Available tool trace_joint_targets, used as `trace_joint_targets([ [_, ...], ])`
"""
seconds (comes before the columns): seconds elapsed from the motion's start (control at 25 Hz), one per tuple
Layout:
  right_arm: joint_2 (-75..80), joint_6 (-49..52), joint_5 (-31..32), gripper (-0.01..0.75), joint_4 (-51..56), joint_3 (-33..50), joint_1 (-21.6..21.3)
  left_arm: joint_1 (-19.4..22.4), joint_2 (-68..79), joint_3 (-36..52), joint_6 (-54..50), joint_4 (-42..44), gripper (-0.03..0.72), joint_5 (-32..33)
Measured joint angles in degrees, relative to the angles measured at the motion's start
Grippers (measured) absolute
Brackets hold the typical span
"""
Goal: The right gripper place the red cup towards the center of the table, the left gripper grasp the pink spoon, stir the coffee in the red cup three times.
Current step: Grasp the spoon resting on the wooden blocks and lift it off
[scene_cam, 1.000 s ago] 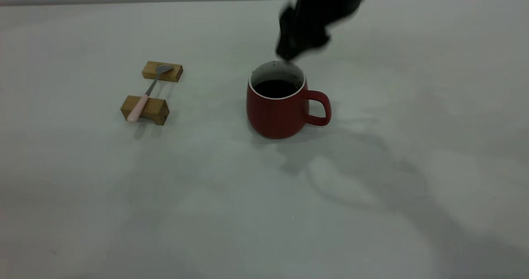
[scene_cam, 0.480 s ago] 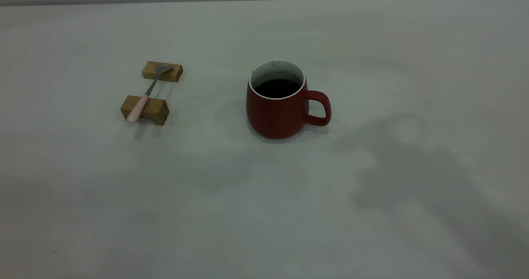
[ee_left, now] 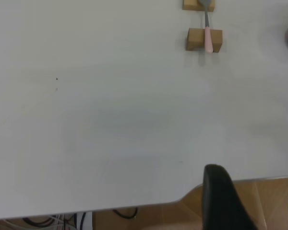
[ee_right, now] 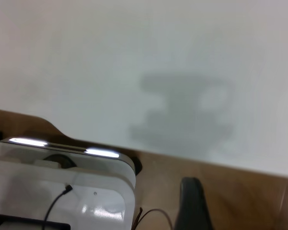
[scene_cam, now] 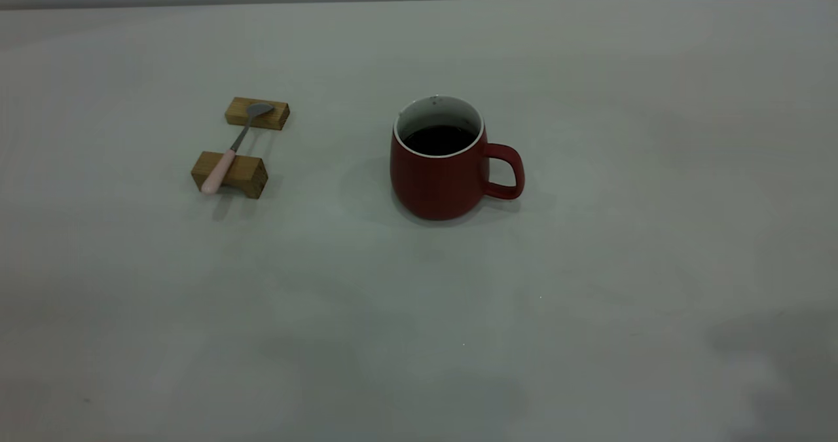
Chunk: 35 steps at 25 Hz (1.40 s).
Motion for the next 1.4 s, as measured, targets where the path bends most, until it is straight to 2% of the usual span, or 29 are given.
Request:
trace_joint_targets([
  [0.12, -9.66, -0.94, 0.05, 0.582, 0.32, 7.96, -3.47, 0.0, 0.0, 0.0, 0.0, 0.0, 0.421, 0.0],
  [0.32, -27.59, -6.44, -6.31, 0.582, 2.15, 17.55, -9.05, 0.0, 0.0, 0.0, 0.0, 0.0, 0.421, 0.0],
  [0.56, -41.51, -7.11, -7.3, 0.582, 3.79, 21.64, -13.23, 0.0, 0.0, 0.0, 0.0, 0.0, 0.421, 0.0],
  [1.0, -52.94, -7.06, -6.02, 0.584, 4.52, 23.16, -14.51, 0.0, 0.0, 0.0, 0.0, 0.0, 0.421, 0.0],
  [1.4, -53.64, -7.01, -5.93, 0.584, 4.52, 23.16, -14.51, 0.0, 0.0, 0.0, 0.0, 0.0, 0.421, 0.0],
])
